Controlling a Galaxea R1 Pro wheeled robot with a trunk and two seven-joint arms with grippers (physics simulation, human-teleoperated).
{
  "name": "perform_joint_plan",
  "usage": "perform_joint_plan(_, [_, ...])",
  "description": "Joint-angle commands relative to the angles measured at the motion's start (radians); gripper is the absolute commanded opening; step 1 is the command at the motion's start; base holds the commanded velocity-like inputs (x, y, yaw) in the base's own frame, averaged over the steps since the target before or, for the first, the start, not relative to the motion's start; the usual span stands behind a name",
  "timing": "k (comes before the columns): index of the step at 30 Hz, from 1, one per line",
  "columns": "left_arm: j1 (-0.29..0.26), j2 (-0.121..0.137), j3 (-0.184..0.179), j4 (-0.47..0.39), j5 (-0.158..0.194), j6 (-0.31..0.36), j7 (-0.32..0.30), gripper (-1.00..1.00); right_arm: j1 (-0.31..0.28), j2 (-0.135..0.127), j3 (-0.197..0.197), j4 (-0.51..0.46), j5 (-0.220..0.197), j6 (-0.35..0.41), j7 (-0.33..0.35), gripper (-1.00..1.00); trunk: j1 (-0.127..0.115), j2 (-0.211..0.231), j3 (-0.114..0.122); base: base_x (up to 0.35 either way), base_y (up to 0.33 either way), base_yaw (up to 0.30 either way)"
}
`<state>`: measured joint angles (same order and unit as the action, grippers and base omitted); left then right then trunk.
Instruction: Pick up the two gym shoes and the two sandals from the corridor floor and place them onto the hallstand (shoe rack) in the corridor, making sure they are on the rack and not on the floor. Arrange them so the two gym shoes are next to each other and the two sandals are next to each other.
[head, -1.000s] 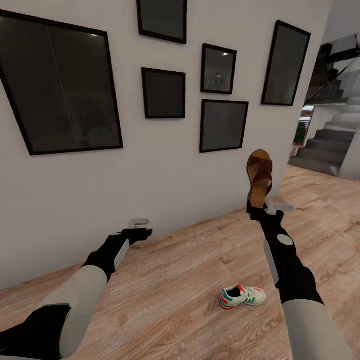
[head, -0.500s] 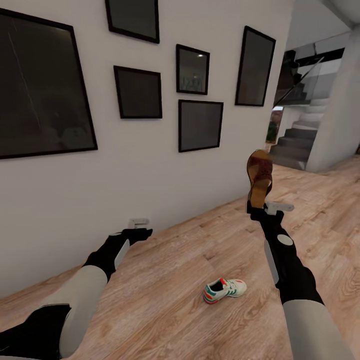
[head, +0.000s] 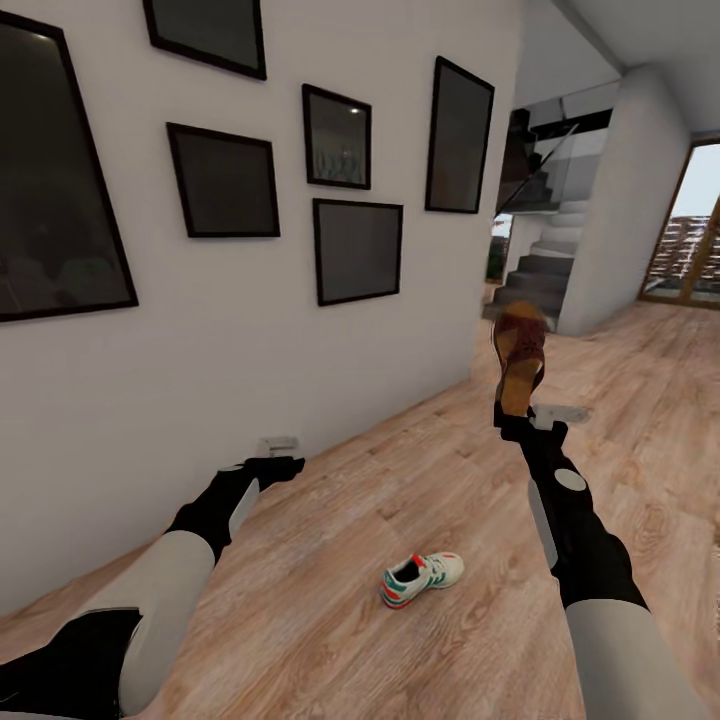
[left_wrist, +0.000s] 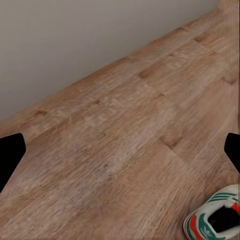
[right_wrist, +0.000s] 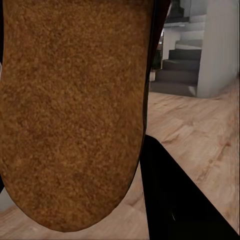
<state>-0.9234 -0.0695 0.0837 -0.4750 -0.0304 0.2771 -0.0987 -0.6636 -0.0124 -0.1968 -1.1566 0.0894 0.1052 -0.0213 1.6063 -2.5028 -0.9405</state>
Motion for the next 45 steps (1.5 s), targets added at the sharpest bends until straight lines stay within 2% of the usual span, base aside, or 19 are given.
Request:
perform_joint_plan(1, [0.000, -0.001, 0.008, -0.002, -0.003, 0.007, -0.007, 1.00, -0.001, 0.000, 0.000, -0.002, 0.006, 0.007, -0.002, -1.00, 0.000, 0.000, -0.001, 0.119, 0.156, -0.267])
perform_joint_plan(30, [0.000, -0.002, 0.008, -0.002, -0.003, 0.007, -0.007, 1.00, -0.001, 0.000, 0.000, -0.002, 0.006, 0.007, -0.002, -1.00, 0.000, 0.000, -0.001, 0.012, 0.016, -0.267])
perform_joint_plan(45, [0.000, -0.002, 0.008, -0.002, -0.003, 0.007, -0.007, 1.00, -0.001, 0.000, 0.000, -0.002, 0.006, 0.007, -0.002, -1.00, 0.000, 0.000, -0.001, 0.122, 0.258, -0.272])
